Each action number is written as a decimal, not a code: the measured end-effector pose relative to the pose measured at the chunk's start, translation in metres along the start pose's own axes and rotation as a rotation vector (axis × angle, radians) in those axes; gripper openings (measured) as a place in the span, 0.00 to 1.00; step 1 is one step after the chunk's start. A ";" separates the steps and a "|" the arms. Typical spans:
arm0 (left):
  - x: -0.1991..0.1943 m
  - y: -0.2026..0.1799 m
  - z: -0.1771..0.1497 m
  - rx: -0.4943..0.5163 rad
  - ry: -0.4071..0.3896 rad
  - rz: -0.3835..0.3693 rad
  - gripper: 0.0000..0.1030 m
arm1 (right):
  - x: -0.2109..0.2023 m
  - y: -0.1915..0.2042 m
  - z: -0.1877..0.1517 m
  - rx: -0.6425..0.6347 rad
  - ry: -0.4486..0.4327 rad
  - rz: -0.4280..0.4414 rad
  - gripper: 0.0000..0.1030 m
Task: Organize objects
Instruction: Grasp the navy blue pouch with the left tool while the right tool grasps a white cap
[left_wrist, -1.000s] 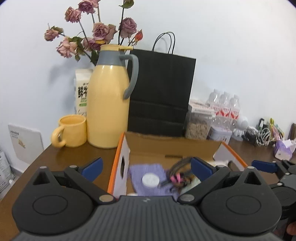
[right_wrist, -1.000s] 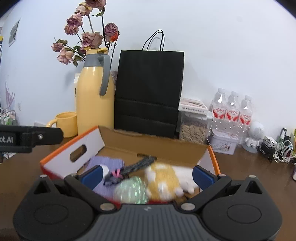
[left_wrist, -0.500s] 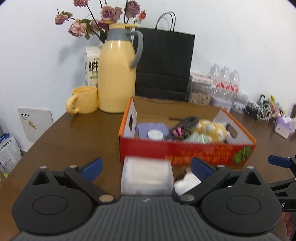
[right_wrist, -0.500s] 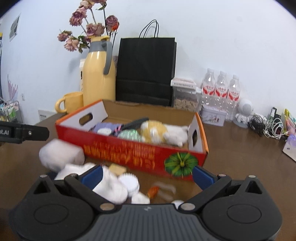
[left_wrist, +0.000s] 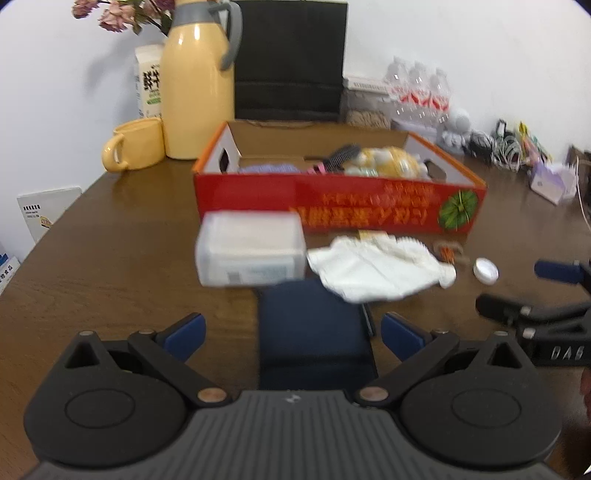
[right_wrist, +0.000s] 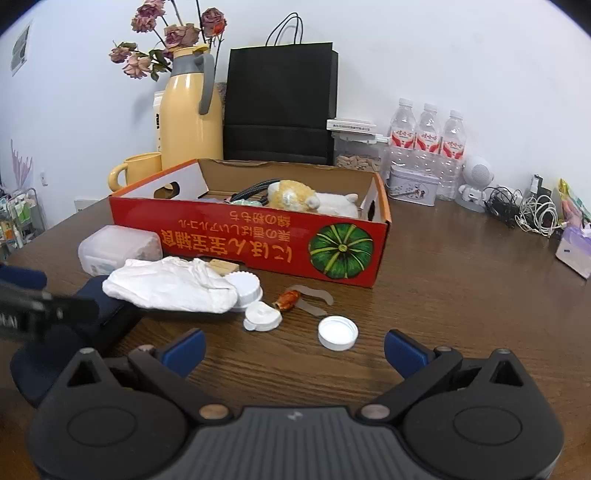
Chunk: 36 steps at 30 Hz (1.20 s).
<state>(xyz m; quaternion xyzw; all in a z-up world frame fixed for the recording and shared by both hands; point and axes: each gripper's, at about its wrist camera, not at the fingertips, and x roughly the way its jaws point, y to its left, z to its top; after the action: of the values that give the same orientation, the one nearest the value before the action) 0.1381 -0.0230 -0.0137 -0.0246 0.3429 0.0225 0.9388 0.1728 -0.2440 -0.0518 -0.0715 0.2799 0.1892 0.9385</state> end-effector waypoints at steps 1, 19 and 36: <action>0.002 -0.002 -0.002 0.005 0.010 -0.002 1.00 | 0.000 -0.002 0.000 0.002 0.000 -0.002 1.00; 0.020 -0.009 -0.015 -0.004 0.051 0.011 1.00 | 0.039 -0.035 0.000 -0.009 0.096 -0.047 0.86; 0.020 -0.011 -0.016 0.020 0.051 0.027 1.00 | 0.021 -0.015 -0.002 -0.029 -0.028 -0.007 0.27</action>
<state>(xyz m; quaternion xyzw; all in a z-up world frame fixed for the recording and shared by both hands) 0.1436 -0.0349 -0.0385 -0.0111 0.3674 0.0312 0.9295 0.1938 -0.2517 -0.0645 -0.0835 0.2636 0.1912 0.9418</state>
